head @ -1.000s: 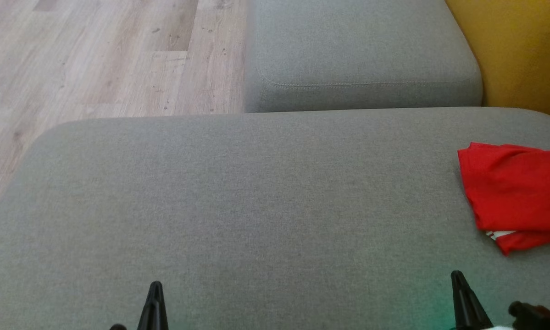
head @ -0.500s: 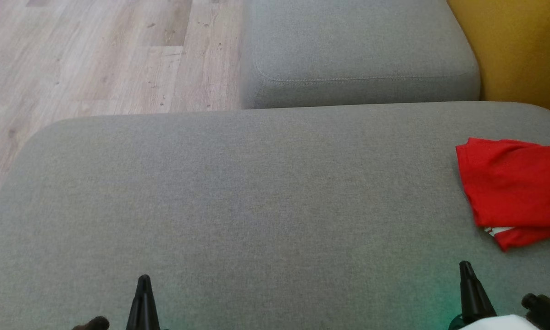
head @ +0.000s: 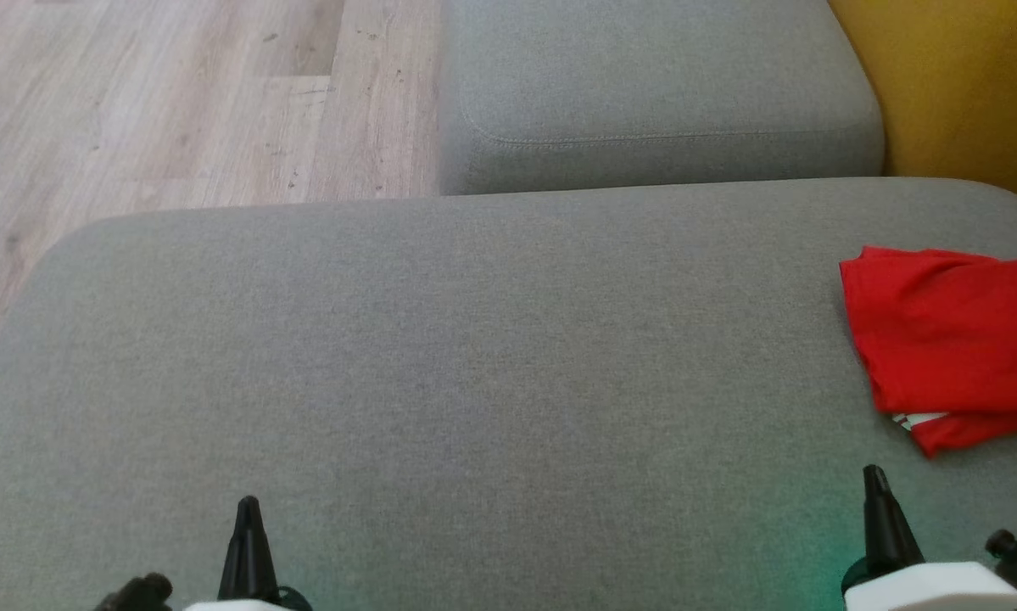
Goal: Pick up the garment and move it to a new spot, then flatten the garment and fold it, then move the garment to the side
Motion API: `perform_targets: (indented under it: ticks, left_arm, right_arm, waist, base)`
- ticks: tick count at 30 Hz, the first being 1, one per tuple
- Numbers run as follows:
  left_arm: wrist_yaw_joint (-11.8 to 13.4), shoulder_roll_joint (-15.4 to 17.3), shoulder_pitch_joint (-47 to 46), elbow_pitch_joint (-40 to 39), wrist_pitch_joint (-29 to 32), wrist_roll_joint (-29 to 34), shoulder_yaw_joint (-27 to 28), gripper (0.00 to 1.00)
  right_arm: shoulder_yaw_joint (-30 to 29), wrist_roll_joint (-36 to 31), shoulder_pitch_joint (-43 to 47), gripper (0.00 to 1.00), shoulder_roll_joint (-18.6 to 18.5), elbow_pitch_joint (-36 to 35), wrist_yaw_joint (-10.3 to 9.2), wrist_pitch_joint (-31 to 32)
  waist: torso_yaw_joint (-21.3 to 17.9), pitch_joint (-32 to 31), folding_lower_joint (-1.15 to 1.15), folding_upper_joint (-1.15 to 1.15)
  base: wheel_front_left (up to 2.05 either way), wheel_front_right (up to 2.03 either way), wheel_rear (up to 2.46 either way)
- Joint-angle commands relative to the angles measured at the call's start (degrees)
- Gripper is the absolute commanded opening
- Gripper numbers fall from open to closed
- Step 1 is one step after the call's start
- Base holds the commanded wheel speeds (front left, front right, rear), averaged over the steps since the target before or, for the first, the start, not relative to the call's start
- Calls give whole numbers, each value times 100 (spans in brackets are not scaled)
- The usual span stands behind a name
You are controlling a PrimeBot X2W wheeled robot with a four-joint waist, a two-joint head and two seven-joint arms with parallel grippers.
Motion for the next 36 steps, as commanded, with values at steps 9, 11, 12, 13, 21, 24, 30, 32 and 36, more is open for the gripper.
perform_targets:
  ticks: [9,11,12,13,21,24,30,32,36]
  left_arm:
    - [-143,79,-457,-120,163,-733,291,0]
    - [-163,80,-488,-112,195,-868,320,0]
    - [-173,81,-503,-108,211,-935,335,0]
    - [-183,81,-518,-105,227,-1002,349,0]
    - [-253,84,-625,-77,339,-1470,454,0]
    - [-283,85,-671,-66,388,-1671,500,0]
    - [-344,86,-763,-42,487,-2070,593,0]
    - [-364,86,-794,-34,520,-2203,624,0]
    - [-404,86,-855,-18,586,-2466,686,0]
  right_arm:
    - [-91,704,-481,0,-4,-215,-2,159]
    - [-109,831,-512,0,0,-217,-2,192]
    - [-118,895,-527,0,2,-218,-2,208]
    - [-127,959,-542,0,4,-219,-2,225]
    - [-190,1404,-650,0,17,-226,-2,340]
    - [-218,1595,-696,0,23,-229,-3,390]
    - [-272,1977,-788,0,35,-235,-3,489]
    - [-291,2104,-818,0,40,-237,-3,522]
    - [-327,2356,-879,0,48,-241,-3,588]
  waist:
    - [-39,56,0,0]
    - [-47,68,0,0]
    - [-51,73,0,0]
    - [-55,79,0,0]
    - [-84,119,-1,0]
    - [-96,136,-1,0]
    - [-120,171,-1,0]
    - [-128,182,-1,0]
    - [-144,205,-1,0]
  base:
    - [0,0,0]
    - [0,0,0]
    - [0,0,0]
    - [0,0,0]
    - [0,0,0]
    - [0,0,0]
    - [0,0,0]
    - [0,0,0]
    - [0,0,0]
